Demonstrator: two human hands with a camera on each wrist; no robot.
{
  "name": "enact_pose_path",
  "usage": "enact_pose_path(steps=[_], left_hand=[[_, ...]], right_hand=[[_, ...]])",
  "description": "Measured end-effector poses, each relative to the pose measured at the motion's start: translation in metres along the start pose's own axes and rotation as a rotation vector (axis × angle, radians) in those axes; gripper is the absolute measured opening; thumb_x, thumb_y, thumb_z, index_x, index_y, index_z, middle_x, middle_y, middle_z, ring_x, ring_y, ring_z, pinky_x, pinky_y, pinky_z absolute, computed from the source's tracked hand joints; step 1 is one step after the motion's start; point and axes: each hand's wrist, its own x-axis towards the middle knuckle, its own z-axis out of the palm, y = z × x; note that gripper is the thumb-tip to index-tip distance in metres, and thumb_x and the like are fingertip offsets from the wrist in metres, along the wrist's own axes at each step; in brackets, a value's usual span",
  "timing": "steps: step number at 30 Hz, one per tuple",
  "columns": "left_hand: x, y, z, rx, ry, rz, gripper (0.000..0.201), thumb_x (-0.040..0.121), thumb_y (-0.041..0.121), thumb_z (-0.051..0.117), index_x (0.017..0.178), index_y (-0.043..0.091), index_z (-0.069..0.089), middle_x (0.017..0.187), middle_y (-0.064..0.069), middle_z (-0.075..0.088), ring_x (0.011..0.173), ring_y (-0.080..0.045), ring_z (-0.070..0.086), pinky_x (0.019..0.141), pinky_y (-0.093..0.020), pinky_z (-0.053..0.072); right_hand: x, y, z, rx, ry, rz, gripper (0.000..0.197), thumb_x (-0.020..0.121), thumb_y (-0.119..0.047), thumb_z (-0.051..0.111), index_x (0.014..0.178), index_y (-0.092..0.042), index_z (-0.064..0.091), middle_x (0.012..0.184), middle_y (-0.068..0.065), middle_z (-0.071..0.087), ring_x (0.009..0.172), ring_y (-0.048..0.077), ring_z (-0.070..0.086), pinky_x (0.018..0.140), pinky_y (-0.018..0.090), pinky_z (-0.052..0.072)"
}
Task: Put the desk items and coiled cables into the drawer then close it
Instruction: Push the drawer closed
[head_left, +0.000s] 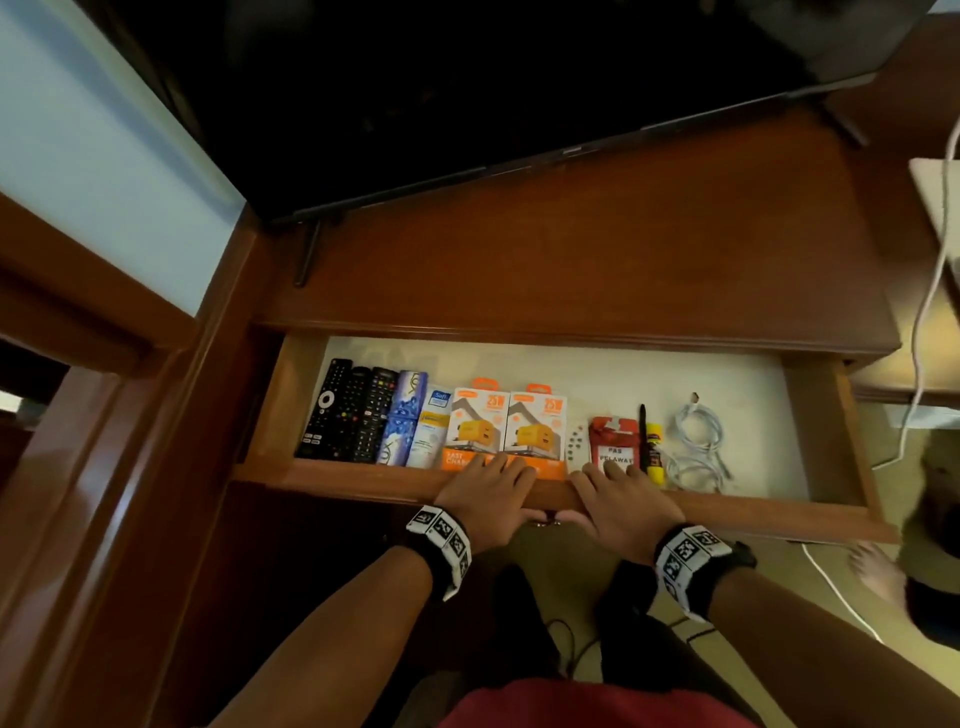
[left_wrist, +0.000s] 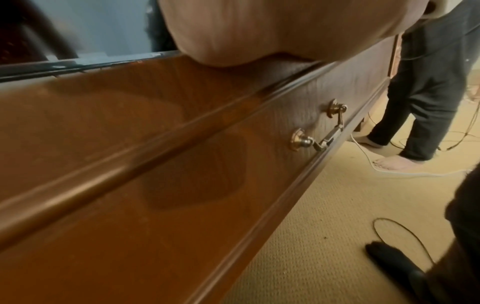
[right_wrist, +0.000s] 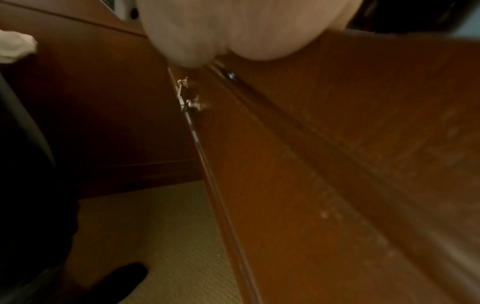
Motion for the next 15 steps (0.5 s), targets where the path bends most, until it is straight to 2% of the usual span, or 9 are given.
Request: enact_pose_path(steps=[2, 5, 8, 11, 13, 15], left_hand=[[0.011, -0.009, -0.004, -0.006, 0.019, -0.020, 0.067, 0.105, 0.062, 0.027, 0.145, 0.010, 0.041, 0.148, -0.013, 0.048, 0.135, -0.033, 0.045, 0.111, -0.050, 0.038], [0.034, -0.024, -0.016, 0.005, 0.049, -0.070, 0.063, 0.105, 0.061, 0.031, 0.144, 0.012, 0.044, 0.148, -0.013, 0.050, 0.134, -0.032, 0.046, 0.110, -0.050, 0.038], [0.056, -0.038, -0.029, 0.038, 0.064, -0.122, 0.061, 0.105, 0.059, 0.034, 0.142, 0.011, 0.044, 0.146, -0.016, 0.050, 0.136, -0.035, 0.045, 0.111, -0.052, 0.037], [0.070, -0.039, -0.045, 0.056, 0.082, -0.236, 0.059, 0.104, 0.059, 0.038, 0.140, 0.012, 0.046, 0.144, -0.017, 0.049, 0.135, -0.036, 0.043, 0.110, -0.055, 0.035], [0.075, -0.036, -0.051, -0.021, 0.140, -0.351, 0.055, 0.102, 0.058, 0.045, 0.139, 0.017, 0.047, 0.141, -0.014, 0.049, 0.129, -0.033, 0.044, 0.109, -0.054, 0.035], [0.076, -0.032, -0.052, -0.210, 0.270, -0.466, 0.050, 0.099, 0.054, 0.052, 0.138, 0.023, 0.047, 0.137, -0.008, 0.046, 0.124, -0.028, 0.044, 0.108, -0.052, 0.036]], right_hand=[[0.013, 0.009, -0.002, -0.015, -0.037, 0.002, 0.073, 0.101, -0.066, 0.015, 0.107, -0.016, 0.068, 0.095, 0.006, 0.073, 0.075, 0.027, 0.069, 0.059, 0.041, 0.055], [0.039, 0.027, -0.014, -0.038, -0.091, 0.025, 0.087, 0.098, -0.067, -0.004, 0.120, -0.014, 0.062, 0.110, 0.009, 0.071, 0.088, 0.029, 0.069, 0.067, 0.043, 0.055], [0.062, 0.041, -0.027, -0.035, -0.066, 0.029, 0.090, 0.093, -0.066, -0.010, 0.138, -0.014, 0.048, 0.133, 0.010, 0.060, 0.112, 0.030, 0.063, 0.086, 0.045, 0.052], [0.077, 0.047, -0.035, -0.057, -0.065, 0.122, 0.092, 0.091, -0.067, -0.014, 0.140, -0.016, 0.044, 0.136, 0.008, 0.057, 0.122, 0.028, 0.057, 0.099, 0.048, 0.047], [0.083, 0.044, -0.038, -0.025, -0.052, 0.294, 0.075, 0.098, -0.066, 0.006, 0.137, -0.019, 0.050, 0.135, 0.006, 0.057, 0.125, 0.028, 0.054, 0.104, 0.052, 0.043], [0.080, 0.039, -0.036, 0.118, 0.078, 0.474, 0.051, 0.103, -0.059, 0.031, 0.125, -0.021, 0.058, 0.127, 0.006, 0.057, 0.120, 0.029, 0.053, 0.105, 0.055, 0.040]])
